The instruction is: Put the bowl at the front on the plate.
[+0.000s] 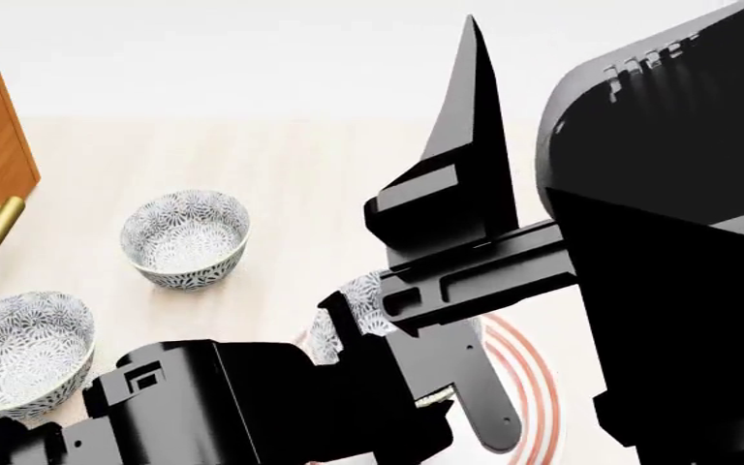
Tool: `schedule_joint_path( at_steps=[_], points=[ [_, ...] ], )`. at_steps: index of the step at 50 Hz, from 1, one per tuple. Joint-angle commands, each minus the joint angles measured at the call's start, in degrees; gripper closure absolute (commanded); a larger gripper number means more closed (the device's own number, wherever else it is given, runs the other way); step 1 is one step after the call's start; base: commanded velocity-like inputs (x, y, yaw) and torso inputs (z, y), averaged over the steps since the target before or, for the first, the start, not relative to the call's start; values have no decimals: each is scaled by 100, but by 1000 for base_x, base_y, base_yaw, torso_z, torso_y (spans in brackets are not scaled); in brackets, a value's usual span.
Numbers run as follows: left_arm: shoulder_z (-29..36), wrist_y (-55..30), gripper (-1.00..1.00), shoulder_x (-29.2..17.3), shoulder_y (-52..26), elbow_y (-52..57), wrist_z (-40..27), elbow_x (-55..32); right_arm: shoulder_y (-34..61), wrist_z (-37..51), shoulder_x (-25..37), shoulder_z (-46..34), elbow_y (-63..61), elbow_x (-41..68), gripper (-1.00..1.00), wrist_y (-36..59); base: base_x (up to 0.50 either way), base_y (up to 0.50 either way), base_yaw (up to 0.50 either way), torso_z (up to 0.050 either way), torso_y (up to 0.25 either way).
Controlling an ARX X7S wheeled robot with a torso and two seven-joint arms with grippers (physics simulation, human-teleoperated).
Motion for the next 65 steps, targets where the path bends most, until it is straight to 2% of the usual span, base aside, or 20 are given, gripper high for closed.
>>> schedule_joint_path(
  at_steps=[1,22,65],
  points=[
    [234,243,100,93,-89,-203,-211,-200,-43,-7,64,26,-49,7,-100,-43,0,0,0,0,0],
    [1398,1048,100,100,-384,-514,-651,-1287,15,-12,111,17,-61,86,-100,-60,0,0,0,0,0],
    [1469,1315,100,100,-117,-689,-730,-1267,-269,-96,254,85,-222,-90,-100,-233,0,0,0,0,0]
  ],
)
